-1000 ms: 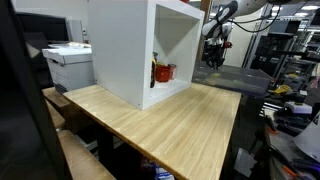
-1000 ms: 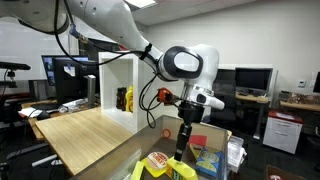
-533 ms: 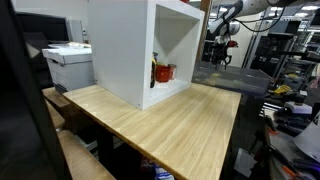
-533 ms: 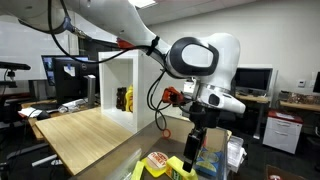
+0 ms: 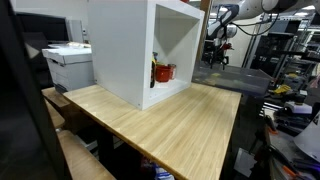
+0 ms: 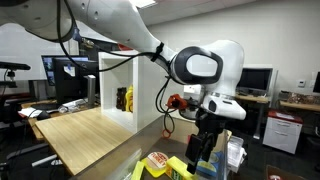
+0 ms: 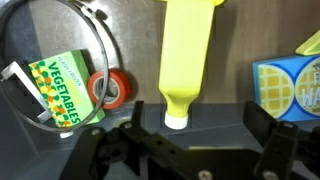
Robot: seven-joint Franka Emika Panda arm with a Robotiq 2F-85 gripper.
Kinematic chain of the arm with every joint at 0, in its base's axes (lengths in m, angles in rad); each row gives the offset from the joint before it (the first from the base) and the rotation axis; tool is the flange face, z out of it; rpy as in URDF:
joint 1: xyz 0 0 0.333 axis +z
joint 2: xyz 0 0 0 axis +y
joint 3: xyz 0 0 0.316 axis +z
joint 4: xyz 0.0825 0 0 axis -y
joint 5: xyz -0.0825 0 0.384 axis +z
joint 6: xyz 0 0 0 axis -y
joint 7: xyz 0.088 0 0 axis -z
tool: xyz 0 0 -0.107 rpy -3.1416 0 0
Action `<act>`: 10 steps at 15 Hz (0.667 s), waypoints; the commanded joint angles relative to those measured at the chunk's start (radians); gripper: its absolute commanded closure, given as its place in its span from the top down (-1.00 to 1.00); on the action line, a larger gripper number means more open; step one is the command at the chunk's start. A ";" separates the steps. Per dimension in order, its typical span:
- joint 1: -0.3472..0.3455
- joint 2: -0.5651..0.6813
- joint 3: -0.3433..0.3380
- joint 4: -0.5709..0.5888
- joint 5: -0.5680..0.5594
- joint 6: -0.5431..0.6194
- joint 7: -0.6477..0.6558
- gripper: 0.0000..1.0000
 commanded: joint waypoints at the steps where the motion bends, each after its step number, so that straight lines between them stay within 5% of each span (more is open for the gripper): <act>1: -0.018 0.068 -0.004 0.076 0.015 0.005 0.098 1.00; 10: -0.070 0.153 -0.011 0.158 -0.012 -0.010 0.171 1.00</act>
